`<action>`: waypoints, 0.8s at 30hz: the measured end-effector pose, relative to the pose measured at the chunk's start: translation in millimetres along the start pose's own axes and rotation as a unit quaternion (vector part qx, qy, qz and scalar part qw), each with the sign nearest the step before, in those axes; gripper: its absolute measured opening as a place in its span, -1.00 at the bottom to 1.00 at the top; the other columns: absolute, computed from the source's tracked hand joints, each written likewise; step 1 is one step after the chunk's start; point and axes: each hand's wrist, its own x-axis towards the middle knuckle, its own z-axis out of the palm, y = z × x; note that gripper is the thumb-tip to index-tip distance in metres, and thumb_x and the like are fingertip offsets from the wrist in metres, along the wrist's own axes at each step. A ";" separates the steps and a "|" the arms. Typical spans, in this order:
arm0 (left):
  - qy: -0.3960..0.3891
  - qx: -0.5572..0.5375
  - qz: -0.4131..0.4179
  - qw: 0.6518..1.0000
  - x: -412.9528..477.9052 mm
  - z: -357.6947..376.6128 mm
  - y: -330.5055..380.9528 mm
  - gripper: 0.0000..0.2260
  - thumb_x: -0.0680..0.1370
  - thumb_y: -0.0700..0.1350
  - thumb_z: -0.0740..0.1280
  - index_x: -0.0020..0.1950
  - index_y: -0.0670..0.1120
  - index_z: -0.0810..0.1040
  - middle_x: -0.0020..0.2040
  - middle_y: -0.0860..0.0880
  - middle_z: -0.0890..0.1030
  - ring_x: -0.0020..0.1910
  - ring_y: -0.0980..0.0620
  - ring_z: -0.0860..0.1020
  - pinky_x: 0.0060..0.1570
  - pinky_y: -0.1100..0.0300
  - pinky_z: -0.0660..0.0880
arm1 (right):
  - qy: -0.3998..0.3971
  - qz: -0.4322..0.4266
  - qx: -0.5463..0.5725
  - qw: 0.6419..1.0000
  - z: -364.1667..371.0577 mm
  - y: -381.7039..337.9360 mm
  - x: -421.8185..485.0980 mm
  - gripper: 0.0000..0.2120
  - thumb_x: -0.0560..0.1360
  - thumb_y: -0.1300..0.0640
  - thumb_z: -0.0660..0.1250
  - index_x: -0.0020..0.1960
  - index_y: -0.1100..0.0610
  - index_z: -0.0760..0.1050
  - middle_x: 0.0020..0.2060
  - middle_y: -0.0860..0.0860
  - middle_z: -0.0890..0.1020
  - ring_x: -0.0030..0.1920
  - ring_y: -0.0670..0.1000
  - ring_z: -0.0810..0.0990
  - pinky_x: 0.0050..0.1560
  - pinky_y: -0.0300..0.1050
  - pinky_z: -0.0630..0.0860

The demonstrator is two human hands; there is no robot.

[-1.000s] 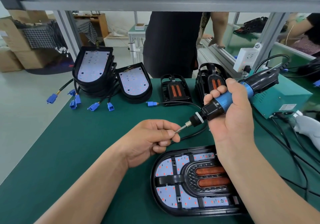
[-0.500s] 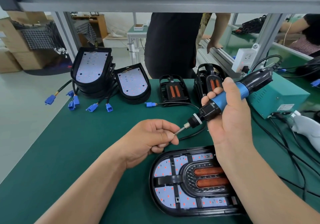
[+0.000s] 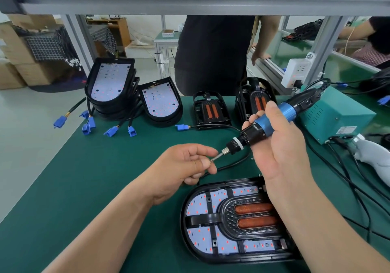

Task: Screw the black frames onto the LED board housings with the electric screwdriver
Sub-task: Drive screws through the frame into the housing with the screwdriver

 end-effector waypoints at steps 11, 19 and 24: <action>0.001 -0.051 -0.059 0.997 -9.0 0.9 17.0 -0.73 0.64 -0.15 0.34 0.26 -0.28 0.62 -0.15 -0.16 0.60 -0.34 0.10 0.36 -0.42 0.31 0.29 | 0.023 0.023 0.088 0.996 -4.5 -4.4 0.4 -0.83 0.67 0.19 0.38 0.19 0.19 0.44 -0.18 0.06 0.56 -0.20 0.04 0.58 -0.01 0.00 0.62; -0.087 0.103 -0.131 0.982 -21.2 -17.2 27.9 -0.76 0.48 -0.01 0.49 0.03 -0.13 0.75 -0.29 0.04 0.46 -0.38 0.12 0.25 -0.45 0.30 0.14 | -0.081 0.016 0.069 0.994 -0.1 -10.0 -14.8 -0.86 0.63 0.24 0.34 0.17 0.17 0.45 -0.18 0.03 0.54 -0.22 0.00 0.55 -0.09 -0.05 0.58; -0.087 0.177 -0.134 0.971 -23.7 -16.7 23.4 -0.77 0.43 -0.03 0.52 0.04 -0.08 0.77 -0.21 -0.11 0.46 -0.33 0.04 0.25 -0.39 0.18 0.11 | -0.175 0.002 0.023 0.984 7.4 -11.1 -28.8 -0.70 0.49 0.25 0.37 0.19 0.14 0.43 -0.20 0.02 0.49 -0.24 0.00 0.50 -0.12 -0.06 0.53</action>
